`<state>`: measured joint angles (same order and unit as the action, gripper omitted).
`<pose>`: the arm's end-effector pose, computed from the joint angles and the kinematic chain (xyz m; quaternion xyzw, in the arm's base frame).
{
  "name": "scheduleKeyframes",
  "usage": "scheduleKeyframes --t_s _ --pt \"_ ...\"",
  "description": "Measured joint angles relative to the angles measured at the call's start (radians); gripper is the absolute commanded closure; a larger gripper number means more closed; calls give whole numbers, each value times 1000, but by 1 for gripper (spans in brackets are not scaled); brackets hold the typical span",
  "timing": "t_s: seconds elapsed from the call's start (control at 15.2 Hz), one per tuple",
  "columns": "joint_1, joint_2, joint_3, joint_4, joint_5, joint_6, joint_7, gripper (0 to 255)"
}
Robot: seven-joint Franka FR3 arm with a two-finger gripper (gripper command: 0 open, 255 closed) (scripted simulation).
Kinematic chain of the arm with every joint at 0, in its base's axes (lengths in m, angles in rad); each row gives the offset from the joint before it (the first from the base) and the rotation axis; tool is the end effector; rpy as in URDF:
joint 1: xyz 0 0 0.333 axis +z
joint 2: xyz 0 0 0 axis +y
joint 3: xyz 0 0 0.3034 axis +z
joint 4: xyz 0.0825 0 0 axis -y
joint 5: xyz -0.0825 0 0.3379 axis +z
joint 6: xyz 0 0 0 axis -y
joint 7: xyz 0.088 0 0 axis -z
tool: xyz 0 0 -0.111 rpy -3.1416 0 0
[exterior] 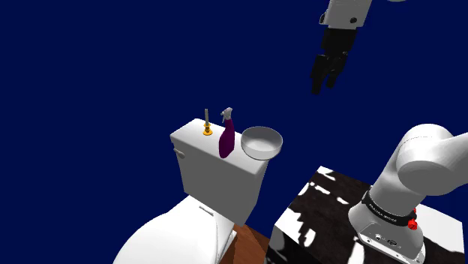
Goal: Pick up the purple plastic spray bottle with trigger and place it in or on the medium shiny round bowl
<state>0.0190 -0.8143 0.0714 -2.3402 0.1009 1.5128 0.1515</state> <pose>0.2544 0.0422 0.5860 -0.9989 0.0393 0.0099 0.0235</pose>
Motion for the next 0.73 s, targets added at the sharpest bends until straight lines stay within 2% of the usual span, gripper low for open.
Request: scheduleKeyframes --t_s 0.26,0.73 --pt "-9 18 55 -27 19 63 80 0" --pt "-52 148 257 -72 57 293 365 0"
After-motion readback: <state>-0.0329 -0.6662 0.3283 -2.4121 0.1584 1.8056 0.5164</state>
